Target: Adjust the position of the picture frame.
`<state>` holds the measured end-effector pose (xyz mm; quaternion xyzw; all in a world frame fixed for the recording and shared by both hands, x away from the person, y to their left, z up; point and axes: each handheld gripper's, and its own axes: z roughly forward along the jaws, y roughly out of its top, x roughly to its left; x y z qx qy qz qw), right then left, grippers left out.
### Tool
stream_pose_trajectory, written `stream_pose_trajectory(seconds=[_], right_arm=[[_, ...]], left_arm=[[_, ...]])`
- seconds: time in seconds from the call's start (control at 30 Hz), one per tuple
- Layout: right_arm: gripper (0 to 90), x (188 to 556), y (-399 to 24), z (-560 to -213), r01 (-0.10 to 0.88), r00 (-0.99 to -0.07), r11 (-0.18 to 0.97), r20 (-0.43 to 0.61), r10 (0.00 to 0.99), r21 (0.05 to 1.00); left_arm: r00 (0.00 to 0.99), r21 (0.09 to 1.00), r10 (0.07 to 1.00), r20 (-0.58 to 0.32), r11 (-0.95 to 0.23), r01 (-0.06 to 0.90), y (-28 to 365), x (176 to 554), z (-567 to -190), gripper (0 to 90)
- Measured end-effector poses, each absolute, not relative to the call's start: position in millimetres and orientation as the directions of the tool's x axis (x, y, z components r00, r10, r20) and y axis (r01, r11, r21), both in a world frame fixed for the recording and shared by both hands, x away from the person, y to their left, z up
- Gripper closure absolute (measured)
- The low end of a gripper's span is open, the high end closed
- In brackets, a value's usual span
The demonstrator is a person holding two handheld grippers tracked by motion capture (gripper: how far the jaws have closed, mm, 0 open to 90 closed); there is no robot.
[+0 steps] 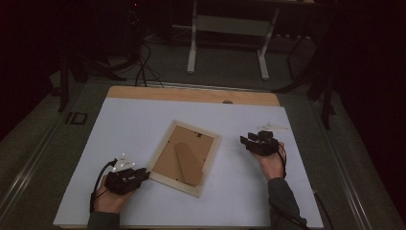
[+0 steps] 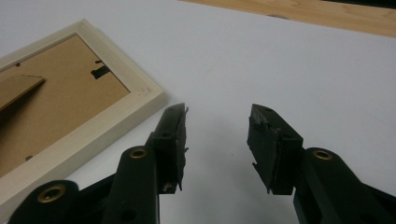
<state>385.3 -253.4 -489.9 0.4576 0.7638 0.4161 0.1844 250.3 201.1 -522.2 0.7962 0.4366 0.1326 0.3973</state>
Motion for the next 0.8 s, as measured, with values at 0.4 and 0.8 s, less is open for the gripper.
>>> stream_pose_trajectory(seconds=[0.4, 0.8], right_arm=[[56.7, 402, -232, -489, 0.548, -0.531, 0.23, 0.122, 0.839, 0.804], [65.4, 418, -209, -497, 0.568, -0.542, 0.233, 0.145, 0.828, 0.789]], left_arm=[[0.638, 0.754, 0.759, -0.13, -0.342, 0.56, 197, 246, -523, 73.9], [0.673, 0.724, 0.735, -0.078, -0.423, 0.545, 191, 238, -525, 90.0]])
